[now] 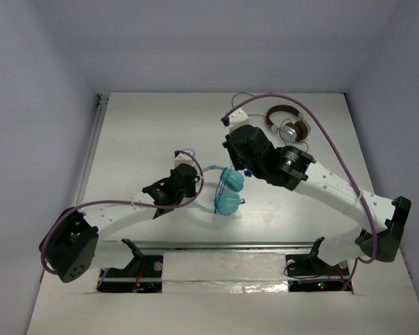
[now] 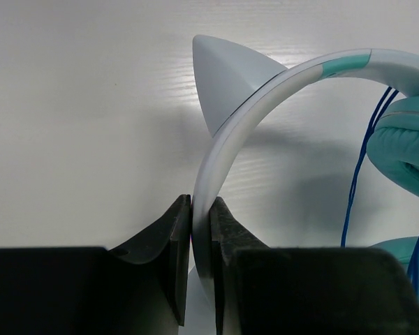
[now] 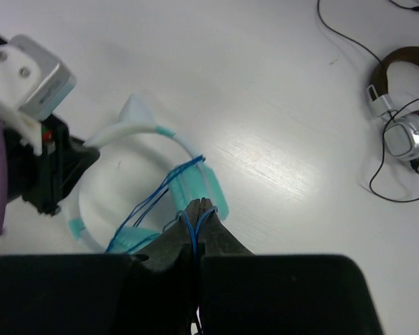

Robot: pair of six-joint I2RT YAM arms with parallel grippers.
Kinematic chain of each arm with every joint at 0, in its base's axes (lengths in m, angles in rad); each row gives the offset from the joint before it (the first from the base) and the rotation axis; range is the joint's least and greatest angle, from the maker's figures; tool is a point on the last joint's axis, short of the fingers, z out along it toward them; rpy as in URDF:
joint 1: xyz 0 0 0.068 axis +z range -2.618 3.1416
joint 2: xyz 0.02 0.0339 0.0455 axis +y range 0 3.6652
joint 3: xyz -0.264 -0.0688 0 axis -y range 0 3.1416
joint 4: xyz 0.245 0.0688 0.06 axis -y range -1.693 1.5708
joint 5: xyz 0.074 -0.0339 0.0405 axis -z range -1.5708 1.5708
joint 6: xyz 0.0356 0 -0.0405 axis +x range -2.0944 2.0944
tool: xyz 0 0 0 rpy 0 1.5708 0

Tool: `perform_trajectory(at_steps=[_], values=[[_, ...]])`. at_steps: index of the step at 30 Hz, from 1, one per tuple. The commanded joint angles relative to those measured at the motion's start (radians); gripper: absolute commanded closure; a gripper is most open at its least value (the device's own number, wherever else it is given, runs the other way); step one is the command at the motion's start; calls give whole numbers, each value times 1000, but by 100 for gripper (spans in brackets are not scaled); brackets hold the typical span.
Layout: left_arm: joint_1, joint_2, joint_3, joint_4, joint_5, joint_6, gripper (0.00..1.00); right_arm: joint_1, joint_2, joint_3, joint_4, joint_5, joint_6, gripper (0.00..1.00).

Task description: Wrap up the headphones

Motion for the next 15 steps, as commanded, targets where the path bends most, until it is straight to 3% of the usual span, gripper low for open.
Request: perform_trajectory(at_steps=[1,8,15], values=[[-38,-28,24,39,33,2,100,-37,7,5,128,-2,-57,100],[-80,-43,8,74,98,44,100,-137,29,-39,235,42,-118,100],[-80,-73,18,113,212,62,100,-242,49,-105,312,-70,-74,100]])
